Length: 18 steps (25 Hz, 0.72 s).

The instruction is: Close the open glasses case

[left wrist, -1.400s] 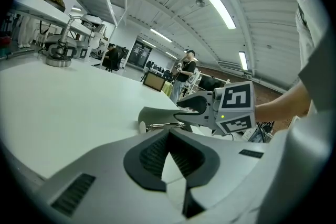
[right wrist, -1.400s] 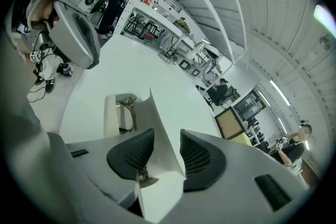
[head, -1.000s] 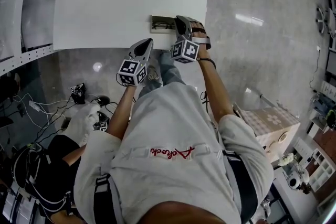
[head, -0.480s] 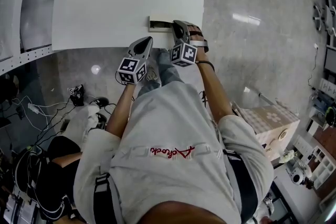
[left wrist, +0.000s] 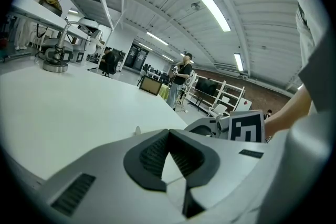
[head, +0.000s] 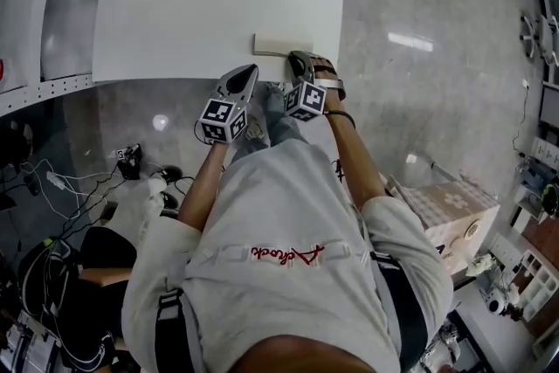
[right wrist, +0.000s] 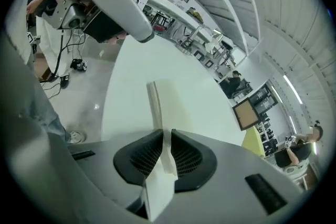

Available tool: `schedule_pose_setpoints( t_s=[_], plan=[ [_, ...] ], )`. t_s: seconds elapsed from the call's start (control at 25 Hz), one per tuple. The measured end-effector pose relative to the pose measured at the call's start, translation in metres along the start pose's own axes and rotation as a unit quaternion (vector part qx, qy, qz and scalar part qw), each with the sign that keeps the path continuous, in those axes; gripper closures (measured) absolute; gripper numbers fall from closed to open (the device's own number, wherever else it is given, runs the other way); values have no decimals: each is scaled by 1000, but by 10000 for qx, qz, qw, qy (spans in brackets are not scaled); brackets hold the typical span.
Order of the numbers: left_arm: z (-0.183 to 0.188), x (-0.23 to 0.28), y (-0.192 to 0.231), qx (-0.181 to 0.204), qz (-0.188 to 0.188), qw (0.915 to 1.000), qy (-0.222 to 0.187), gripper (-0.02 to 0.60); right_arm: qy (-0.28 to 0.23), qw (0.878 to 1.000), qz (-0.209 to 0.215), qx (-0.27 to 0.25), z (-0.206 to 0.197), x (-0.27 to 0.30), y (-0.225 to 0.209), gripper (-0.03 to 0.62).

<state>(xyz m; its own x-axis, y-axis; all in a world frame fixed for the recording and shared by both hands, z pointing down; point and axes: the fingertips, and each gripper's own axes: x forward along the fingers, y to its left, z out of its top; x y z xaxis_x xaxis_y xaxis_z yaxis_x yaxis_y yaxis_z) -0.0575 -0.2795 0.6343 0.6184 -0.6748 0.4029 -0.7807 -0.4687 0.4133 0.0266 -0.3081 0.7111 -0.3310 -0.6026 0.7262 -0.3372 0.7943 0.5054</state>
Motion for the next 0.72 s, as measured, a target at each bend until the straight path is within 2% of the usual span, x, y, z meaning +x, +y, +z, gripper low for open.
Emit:
schedule_pose_setpoints(
  t_s=[0.28, 0.48, 0.6, 0.72],
  plan=[
    [-2, -2, 0, 53, -13, 10000, 36, 557, -1, 9999, 10, 113, 1, 0, 1, 522],
    [3, 0, -3, 108, -45, 9999, -11, 556, -91, 9998, -100, 121, 5, -10, 0, 560],
    [9, 2, -5, 143, -63, 9999, -68, 556, -268, 9987, -216, 369, 13, -19, -9, 565],
    [12, 3, -8, 153, -103, 9998, -103, 556, -502, 9949, -262, 830, 23, -27, -21, 566]
  ],
)
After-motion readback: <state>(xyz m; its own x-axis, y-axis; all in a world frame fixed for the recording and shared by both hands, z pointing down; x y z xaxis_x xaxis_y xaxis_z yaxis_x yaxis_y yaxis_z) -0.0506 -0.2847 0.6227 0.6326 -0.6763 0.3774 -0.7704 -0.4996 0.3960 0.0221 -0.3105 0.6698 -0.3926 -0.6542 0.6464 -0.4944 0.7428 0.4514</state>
